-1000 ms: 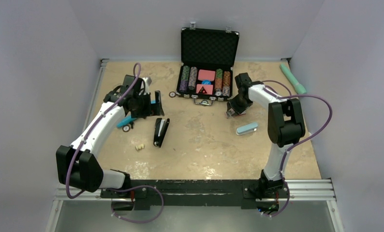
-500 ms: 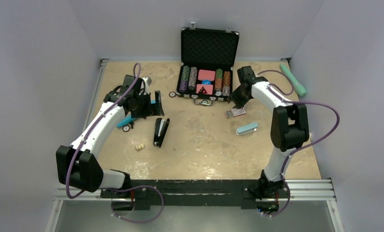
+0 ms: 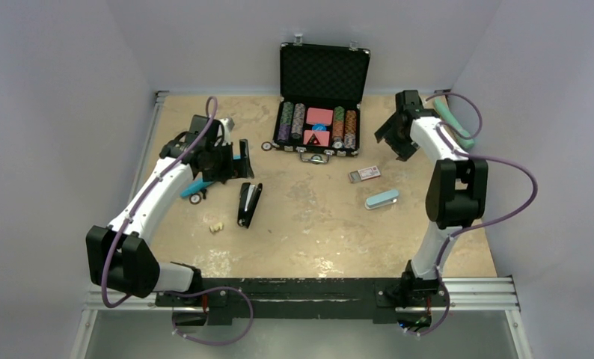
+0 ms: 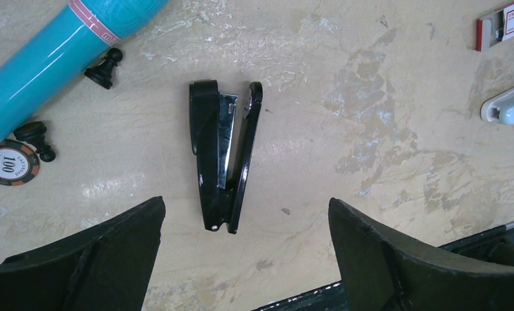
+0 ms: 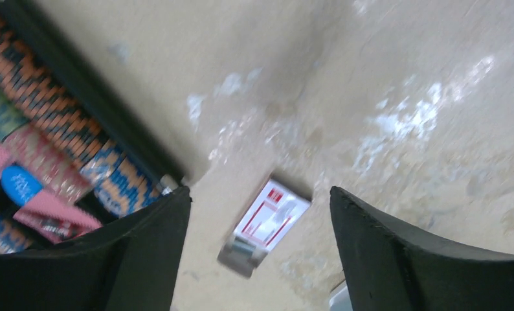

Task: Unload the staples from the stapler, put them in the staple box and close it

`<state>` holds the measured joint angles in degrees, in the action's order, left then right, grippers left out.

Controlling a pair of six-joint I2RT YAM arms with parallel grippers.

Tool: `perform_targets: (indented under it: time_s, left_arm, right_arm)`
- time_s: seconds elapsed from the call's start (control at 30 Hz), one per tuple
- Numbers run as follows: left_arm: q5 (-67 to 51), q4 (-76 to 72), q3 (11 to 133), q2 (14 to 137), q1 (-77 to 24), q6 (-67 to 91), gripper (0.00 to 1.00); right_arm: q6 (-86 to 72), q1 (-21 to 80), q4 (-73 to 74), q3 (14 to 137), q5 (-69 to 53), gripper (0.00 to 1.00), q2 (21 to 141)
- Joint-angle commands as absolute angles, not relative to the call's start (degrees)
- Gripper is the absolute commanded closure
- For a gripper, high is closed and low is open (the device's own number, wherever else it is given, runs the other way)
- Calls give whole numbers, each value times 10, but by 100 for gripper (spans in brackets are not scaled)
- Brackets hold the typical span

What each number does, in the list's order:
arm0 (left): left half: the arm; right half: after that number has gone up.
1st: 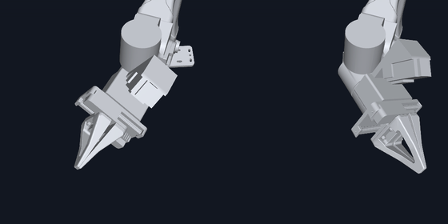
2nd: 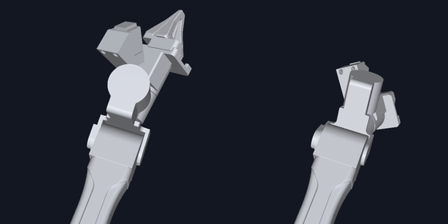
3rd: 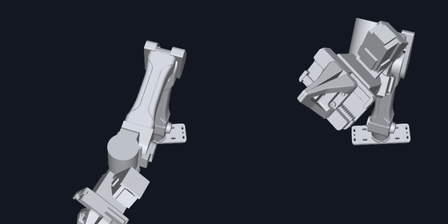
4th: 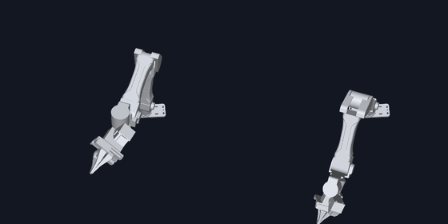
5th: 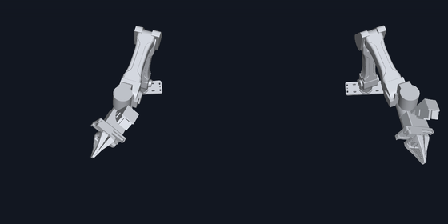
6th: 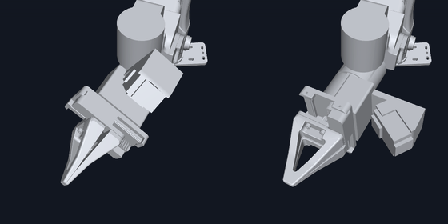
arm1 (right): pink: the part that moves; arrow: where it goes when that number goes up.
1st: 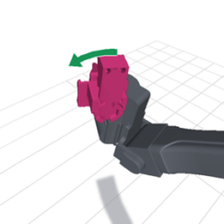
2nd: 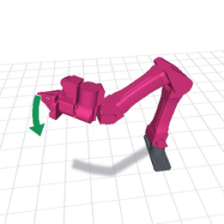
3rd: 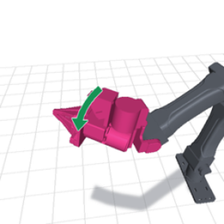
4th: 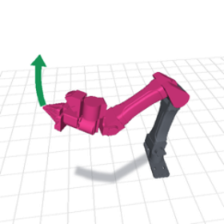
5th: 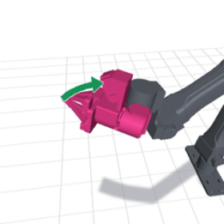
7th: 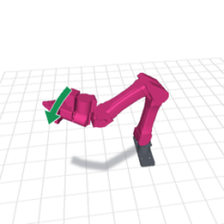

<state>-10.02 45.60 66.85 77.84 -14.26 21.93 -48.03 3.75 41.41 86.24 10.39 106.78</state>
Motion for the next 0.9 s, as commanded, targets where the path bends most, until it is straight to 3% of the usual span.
perform_targets:
  time_s: [0.0,0.2,0.3,0.7,0.87]
  left_arm:
    - [-104,455,696,758,-142,226,0]
    - [-97,460,691,746,-142,228,0]
    - [-94,460,686,743,-142,229,0]
    - [-93,456,689,747,-142,232,1]
    - [-92,454,687,748,-142,231,1]
  right_arm:
    - [-457,21,432,898,137,16,1103]
    - [-470,18,425,882,81,11,1130]
    - [-486,17,415,861,56,2,1131]
    - [-524,18,410,828,25,1,1136]
    - [-532,24,412,823,23,6,1141]
